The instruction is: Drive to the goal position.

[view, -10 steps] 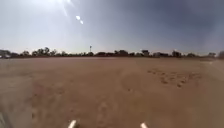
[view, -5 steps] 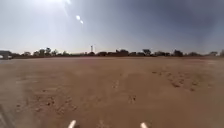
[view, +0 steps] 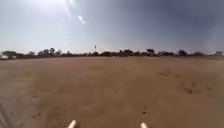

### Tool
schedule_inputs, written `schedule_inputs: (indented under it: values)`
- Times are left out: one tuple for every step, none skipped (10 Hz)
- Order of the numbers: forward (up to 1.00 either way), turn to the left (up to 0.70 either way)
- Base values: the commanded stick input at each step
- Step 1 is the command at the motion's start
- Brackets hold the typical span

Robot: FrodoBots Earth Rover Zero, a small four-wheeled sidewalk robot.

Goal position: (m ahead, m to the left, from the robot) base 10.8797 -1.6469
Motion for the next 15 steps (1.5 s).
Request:
schedule_inputs:
  values:
    - [0.7,0.0]
    - [0.7,0.0]
    - [0.7,0.0]
    - [0.7,0.0]
    - [0.7,0.0]
    - [0.7,0.0]
    - [0.7,0.0]
    - [0.7,0.0]
    - [0.7,0.0]
    - [0.7,0.0]
    - [0.7,0.0]
    - [0.7,0.0]
    - [0.7,0.0]
    - [0.7,0.0]
    - [0.7,0.0]
